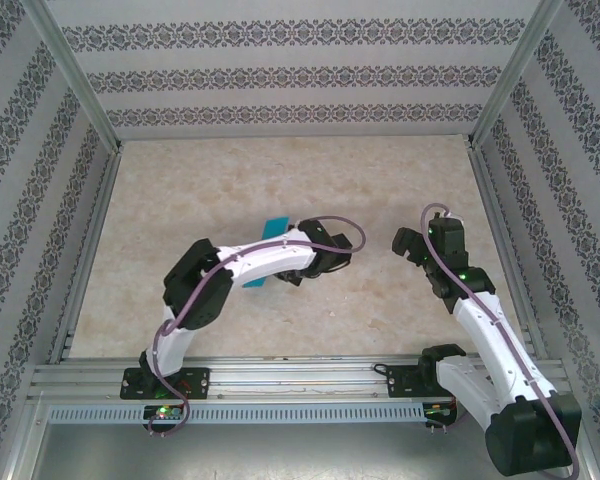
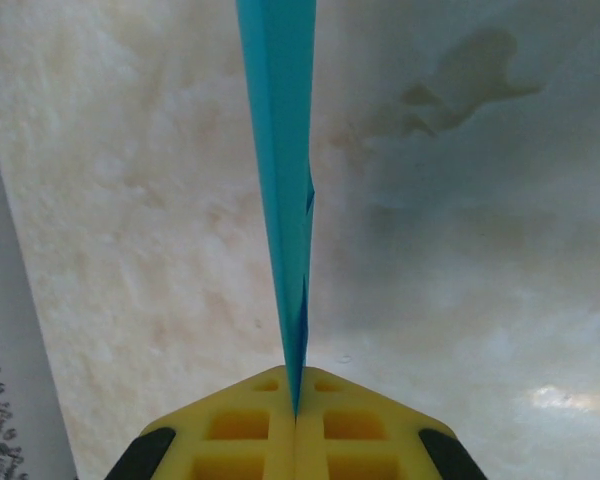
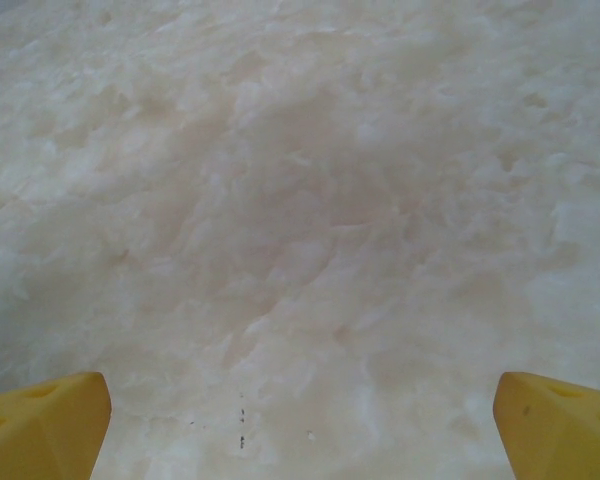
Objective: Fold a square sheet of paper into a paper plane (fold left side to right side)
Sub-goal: Turn over the paper at the center of the table.
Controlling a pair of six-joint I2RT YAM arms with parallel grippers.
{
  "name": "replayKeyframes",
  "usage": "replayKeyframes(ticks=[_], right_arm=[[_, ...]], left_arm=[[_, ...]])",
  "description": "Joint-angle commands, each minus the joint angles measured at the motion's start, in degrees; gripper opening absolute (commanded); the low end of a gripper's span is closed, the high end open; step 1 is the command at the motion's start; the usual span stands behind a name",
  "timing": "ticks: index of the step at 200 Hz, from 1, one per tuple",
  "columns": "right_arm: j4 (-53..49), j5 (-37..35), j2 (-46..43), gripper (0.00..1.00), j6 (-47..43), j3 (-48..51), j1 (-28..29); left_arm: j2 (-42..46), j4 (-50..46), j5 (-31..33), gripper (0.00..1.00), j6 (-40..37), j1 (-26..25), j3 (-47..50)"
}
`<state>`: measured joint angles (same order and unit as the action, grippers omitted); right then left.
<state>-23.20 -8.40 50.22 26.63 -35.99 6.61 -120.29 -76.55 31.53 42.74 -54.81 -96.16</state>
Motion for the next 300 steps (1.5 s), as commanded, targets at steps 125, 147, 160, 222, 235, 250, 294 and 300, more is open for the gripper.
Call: replayKeyframes(ticks=[125, 147, 160, 222, 235, 250, 294, 300], right_arm=[[-1.1, 11.2, 5.5, 0.98, -0.6, 0.9, -3.8], [-3.0, 13.4, 7.0, 0.98, -0.9, -0.6, -4.0], [-4.1, 14.7, 7.4, 0.98, -0.9, -1.4, -4.1], [-4.4, 25.3, 11.9, 0.98, 1.1, -5.3, -3.5], [-3.9, 27.4, 12.8, 0.96, 1.8, -5.9, -2.4], [-3.1, 28.6, 14.0, 0.94, 2.9, -6.4, -0.7], [6.9, 33.9, 22.8, 0.76, 9.4, -7.3, 9.5], [8.6, 35.0, 24.6, 0.73, 10.4, -7.7, 11.2]], left_arm=[[-0.9, 25.7, -35.3, 0.50, -0.1, 4.2, -1.1], [2.3, 32.7, -41.9, 0.63, -1.2, 5.6, 1.9], [4.5, 37.0, -45.4, 0.72, -1.5, 6.8, 4.4], [19.5, 51.4, -50.6, 0.99, -7.2, 15.0, 17.0], [23.6, 54.7, -50.6, 1.00, -7.6, 17.6, 21.1], [27.7, 58.9, -51.0, 1.00, -7.7, 20.8, 26.1], [36.2, 70.1, -54.6, 0.94, -3.4, 29.0, 38.5], [36.9, 72.3, -55.6, 0.93, -2.0, 29.8, 40.3]])
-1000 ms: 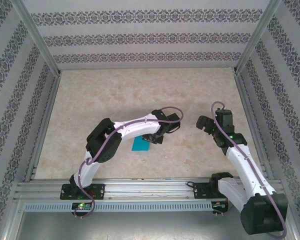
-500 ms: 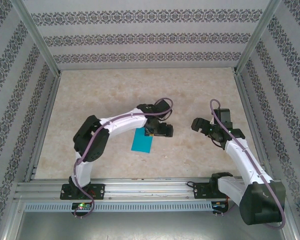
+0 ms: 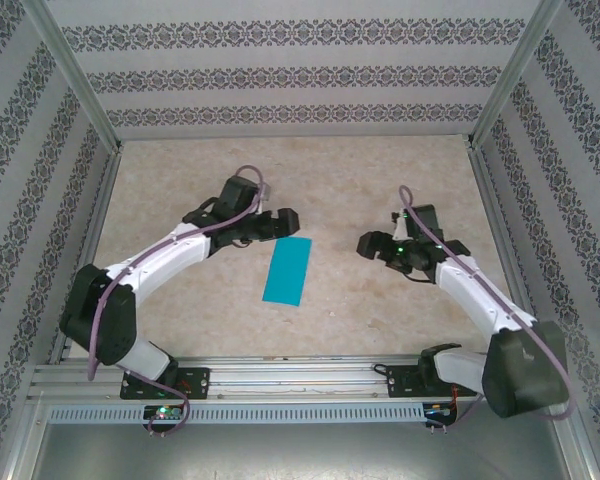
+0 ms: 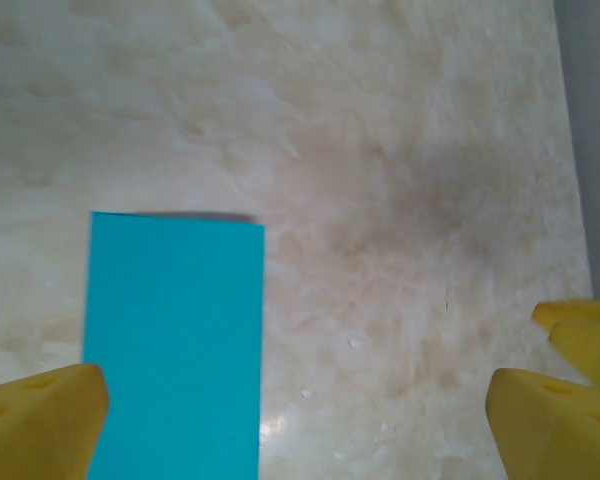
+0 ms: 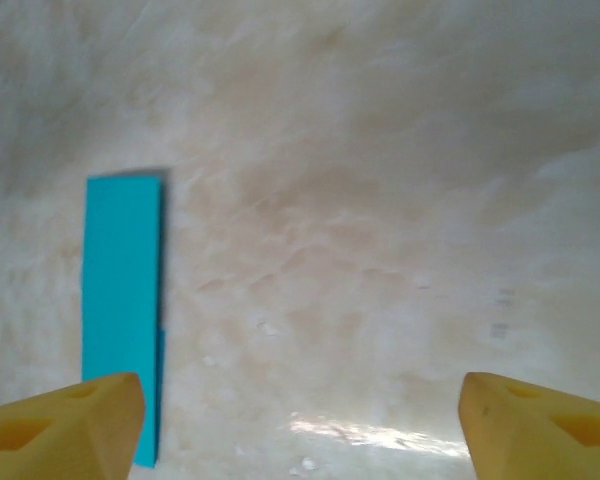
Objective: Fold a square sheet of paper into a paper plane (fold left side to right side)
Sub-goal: Turn over the paper at the center of the table, then move the paper to the center of the table.
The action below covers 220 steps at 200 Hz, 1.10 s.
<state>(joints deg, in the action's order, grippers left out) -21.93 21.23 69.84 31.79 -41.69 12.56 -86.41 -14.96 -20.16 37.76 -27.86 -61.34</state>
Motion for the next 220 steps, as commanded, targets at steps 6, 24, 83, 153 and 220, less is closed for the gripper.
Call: replayKeyframes(ticks=[6, 24, 83, 153, 220], right_arm=[[9.5, 6.3, 7.2, 0.69, 6.5, -2.2, 7.0], [16.8, 8.1, 13.8, 0.55, 10.4, -2.8, 11.7], [23.8, 7.4, 28.9, 0.08, 13.9, -9.2, 19.1], [24.4, 9.1, 33.5, 0.00, 14.7, -11.0, 19.9], [19.7, 9.7, 37.3, 0.00, 10.9, -11.7, 19.4]], left_arm=[[3.5, 13.1, -4.8, 0.92, 4.3, 3.5, 7.3], [4.4, 18.1, -5.9, 0.85, 7.5, 4.8, 11.2], [3.8, 16.0, -3.4, 0.68, 7.7, 6.0, 15.2], [1.4, 17.5, -4.6, 0.60, 8.2, 6.5, 15.9], [1.0, 14.5, -5.1, 0.60, 6.5, 6.9, 15.6]])
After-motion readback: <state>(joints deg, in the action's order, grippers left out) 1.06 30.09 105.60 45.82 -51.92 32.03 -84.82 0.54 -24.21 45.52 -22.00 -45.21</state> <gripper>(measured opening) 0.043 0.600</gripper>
